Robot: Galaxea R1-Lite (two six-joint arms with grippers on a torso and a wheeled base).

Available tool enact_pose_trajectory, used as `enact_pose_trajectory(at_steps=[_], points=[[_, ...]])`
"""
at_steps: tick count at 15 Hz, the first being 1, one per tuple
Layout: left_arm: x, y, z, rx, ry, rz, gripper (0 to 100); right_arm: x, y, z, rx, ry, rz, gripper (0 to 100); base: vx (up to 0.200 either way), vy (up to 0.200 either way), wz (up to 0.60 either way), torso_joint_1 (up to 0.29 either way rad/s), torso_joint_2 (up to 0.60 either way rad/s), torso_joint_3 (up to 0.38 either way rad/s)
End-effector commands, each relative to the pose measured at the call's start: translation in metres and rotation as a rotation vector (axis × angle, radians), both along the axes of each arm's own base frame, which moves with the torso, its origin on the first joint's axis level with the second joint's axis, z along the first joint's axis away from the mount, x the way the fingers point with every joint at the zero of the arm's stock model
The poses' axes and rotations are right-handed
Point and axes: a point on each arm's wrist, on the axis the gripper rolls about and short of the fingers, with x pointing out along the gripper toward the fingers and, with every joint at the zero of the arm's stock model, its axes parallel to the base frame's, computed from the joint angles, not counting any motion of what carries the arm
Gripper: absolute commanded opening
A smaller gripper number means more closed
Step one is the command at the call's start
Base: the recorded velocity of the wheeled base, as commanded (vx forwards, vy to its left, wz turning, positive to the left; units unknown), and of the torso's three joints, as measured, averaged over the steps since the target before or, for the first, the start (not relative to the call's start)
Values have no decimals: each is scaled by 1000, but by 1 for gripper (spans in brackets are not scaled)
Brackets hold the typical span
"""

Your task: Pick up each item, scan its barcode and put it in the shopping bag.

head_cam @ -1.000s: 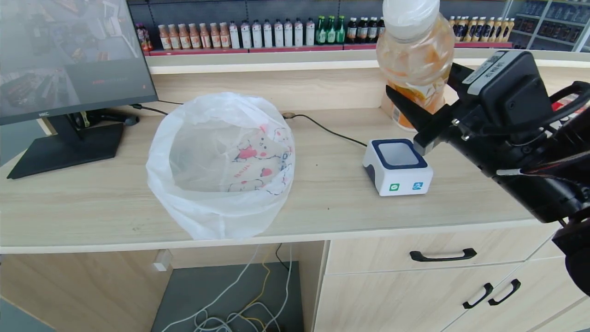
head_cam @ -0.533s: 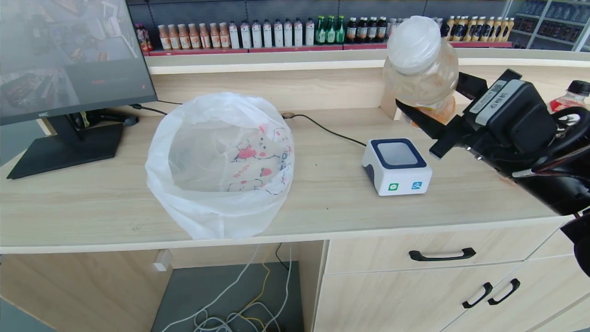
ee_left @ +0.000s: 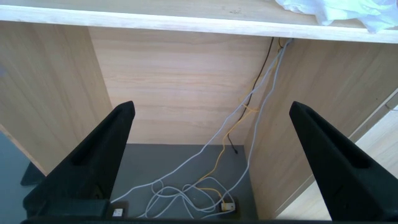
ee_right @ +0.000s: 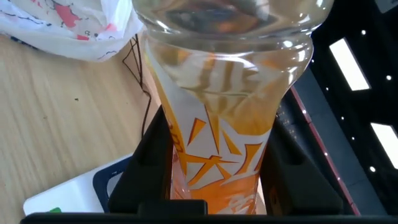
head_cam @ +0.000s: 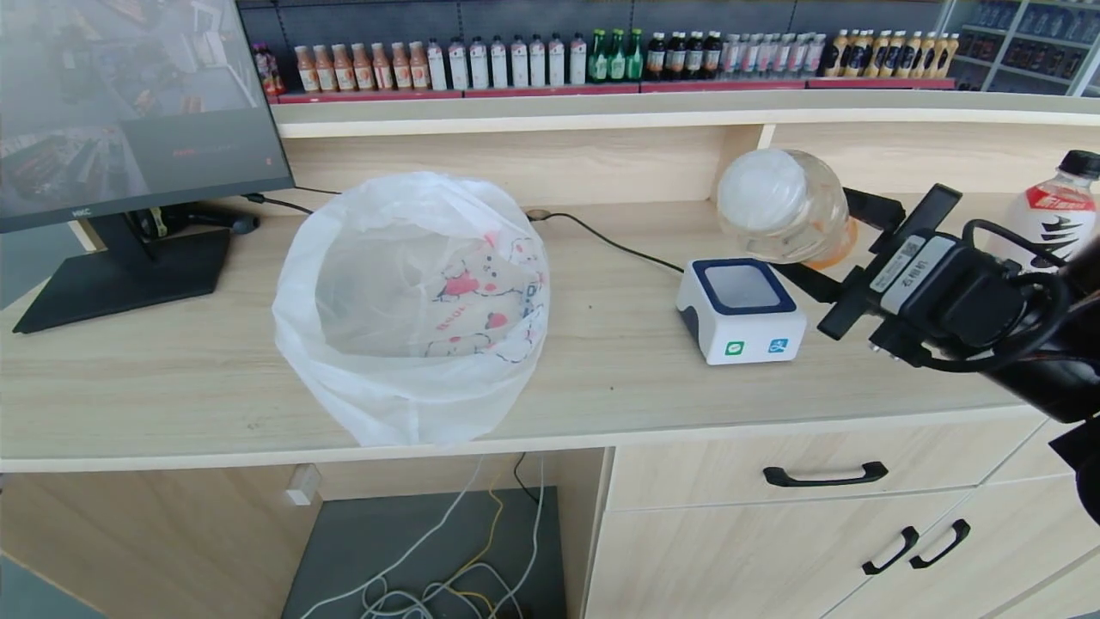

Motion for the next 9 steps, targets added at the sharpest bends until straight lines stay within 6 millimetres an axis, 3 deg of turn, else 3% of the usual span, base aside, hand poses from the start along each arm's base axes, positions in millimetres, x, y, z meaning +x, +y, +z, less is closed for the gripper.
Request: enact_pose_trajectory(at_steps=[1,9], points=[[0,0,0,0,0,0,100,7,-1,-3,-11,6,0,0,0,0,0,0,0,0],[0,0,0,0,0,0,100,19,3,-16,-89,-2,90,0,0,0,0,0,0,0]])
